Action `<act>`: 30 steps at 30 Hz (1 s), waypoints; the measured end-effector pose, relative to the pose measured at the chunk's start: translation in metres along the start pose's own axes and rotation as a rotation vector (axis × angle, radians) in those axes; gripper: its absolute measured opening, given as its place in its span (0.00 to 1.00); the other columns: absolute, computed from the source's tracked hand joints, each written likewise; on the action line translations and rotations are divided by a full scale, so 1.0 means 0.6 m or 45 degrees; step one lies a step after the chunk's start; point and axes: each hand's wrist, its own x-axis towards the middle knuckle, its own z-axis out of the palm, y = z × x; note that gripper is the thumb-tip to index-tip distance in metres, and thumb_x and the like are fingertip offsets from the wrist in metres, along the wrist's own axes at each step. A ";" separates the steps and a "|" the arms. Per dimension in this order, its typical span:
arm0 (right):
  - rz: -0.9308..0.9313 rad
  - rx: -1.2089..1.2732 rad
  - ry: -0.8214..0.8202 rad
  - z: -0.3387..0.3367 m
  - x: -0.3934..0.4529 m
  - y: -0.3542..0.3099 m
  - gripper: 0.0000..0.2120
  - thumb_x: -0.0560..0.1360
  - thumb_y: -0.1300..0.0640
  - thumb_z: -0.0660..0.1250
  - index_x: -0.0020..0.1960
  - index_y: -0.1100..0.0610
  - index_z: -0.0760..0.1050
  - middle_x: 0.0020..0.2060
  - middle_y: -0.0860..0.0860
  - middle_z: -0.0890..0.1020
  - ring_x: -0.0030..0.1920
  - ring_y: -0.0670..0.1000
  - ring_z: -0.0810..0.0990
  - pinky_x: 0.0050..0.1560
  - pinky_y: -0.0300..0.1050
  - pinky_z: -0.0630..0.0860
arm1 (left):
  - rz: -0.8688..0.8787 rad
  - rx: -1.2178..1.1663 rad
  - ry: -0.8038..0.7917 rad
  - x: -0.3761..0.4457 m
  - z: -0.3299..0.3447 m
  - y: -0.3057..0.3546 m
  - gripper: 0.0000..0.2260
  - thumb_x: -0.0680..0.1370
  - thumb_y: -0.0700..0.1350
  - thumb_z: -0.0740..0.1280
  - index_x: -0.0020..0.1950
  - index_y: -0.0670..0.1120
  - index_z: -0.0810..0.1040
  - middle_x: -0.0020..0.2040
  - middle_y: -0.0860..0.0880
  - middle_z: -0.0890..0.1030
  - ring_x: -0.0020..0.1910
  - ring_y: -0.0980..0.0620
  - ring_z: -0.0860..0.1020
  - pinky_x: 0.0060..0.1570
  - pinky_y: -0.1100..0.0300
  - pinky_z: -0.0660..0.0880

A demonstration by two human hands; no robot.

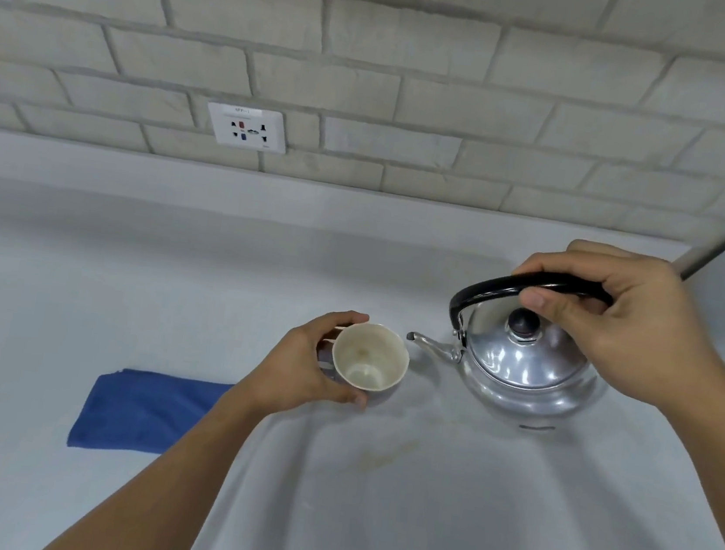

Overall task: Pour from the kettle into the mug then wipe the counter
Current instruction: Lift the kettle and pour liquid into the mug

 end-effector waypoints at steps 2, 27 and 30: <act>0.000 -0.030 -0.027 0.005 -0.002 -0.005 0.09 0.72 0.60 0.76 0.48 0.48 0.86 0.37 0.48 0.81 0.36 0.47 0.81 0.38 0.31 0.73 | 0.002 -0.009 0.000 0.000 0.000 -0.003 0.44 0.59 0.47 0.89 0.71 0.60 0.75 0.65 0.57 0.82 0.65 0.56 0.81 0.56 0.65 0.80; -0.162 -0.468 -0.332 0.031 0.030 -0.041 0.05 0.73 0.55 0.75 0.46 0.45 0.84 0.34 0.46 0.78 0.38 0.49 0.78 0.37 0.39 0.71 | -0.006 -0.028 -0.018 0.003 -0.003 -0.005 0.44 0.58 0.49 0.89 0.71 0.61 0.76 0.64 0.61 0.82 0.65 0.59 0.80 0.56 0.67 0.79; -0.183 -0.519 -0.343 0.032 0.034 -0.043 0.05 0.74 0.54 0.75 0.46 0.44 0.84 0.34 0.46 0.77 0.39 0.49 0.77 0.36 0.37 0.69 | -0.014 -0.036 -0.021 0.003 -0.003 -0.005 0.44 0.58 0.49 0.89 0.70 0.63 0.76 0.64 0.60 0.82 0.64 0.59 0.81 0.53 0.67 0.80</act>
